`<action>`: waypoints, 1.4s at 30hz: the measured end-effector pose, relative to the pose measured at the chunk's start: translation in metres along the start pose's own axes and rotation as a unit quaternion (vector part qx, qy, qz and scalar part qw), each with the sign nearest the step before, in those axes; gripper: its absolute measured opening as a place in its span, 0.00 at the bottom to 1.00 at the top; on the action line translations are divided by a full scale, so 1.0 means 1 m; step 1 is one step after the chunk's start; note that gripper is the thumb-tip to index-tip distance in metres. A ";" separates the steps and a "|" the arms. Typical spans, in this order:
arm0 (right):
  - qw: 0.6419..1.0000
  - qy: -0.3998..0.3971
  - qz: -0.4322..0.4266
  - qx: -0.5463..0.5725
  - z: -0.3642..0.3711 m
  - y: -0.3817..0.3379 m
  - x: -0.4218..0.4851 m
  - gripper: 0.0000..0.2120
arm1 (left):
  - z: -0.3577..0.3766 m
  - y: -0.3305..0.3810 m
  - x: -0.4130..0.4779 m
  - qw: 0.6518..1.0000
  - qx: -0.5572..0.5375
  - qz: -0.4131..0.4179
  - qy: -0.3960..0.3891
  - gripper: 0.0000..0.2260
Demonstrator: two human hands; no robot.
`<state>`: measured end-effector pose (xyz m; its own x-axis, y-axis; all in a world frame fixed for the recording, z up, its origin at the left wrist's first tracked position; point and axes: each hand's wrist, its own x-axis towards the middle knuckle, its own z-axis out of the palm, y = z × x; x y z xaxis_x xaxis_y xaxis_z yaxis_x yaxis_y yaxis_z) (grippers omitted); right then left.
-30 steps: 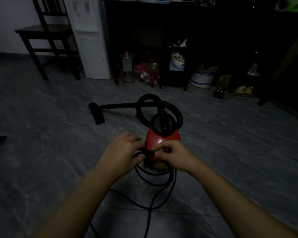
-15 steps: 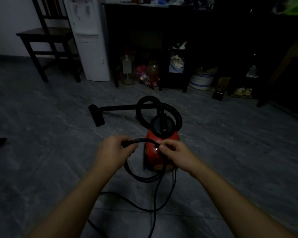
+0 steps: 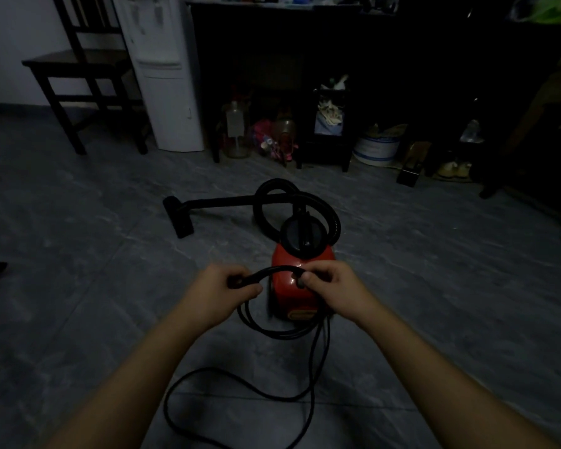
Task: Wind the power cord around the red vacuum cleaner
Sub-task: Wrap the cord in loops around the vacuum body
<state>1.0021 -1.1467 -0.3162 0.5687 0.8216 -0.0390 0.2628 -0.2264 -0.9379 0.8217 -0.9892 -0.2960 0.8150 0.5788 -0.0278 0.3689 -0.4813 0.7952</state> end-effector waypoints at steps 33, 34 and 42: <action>0.996 0.023 -0.091 -0.002 -0.011 -0.006 -0.001 0.06 | 0.002 0.015 0.007 0.982 -0.186 -0.011 0.024 0.03; 0.996 0.019 -0.091 -0.017 -0.012 -0.006 -0.002 0.06 | 0.003 0.015 0.007 0.985 -0.173 -0.002 0.012 0.04; 0.991 -0.032 -0.099 -0.080 -0.002 -0.013 -0.004 0.04 | 0.008 0.015 0.007 0.997 -0.046 0.058 -0.008 0.09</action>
<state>0.9978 -1.1482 -0.3028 0.4448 0.8885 0.1133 0.4877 -0.1341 -0.8627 0.8361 -0.9975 -0.2888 0.8572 0.5118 0.0573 0.2303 -0.4805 0.8462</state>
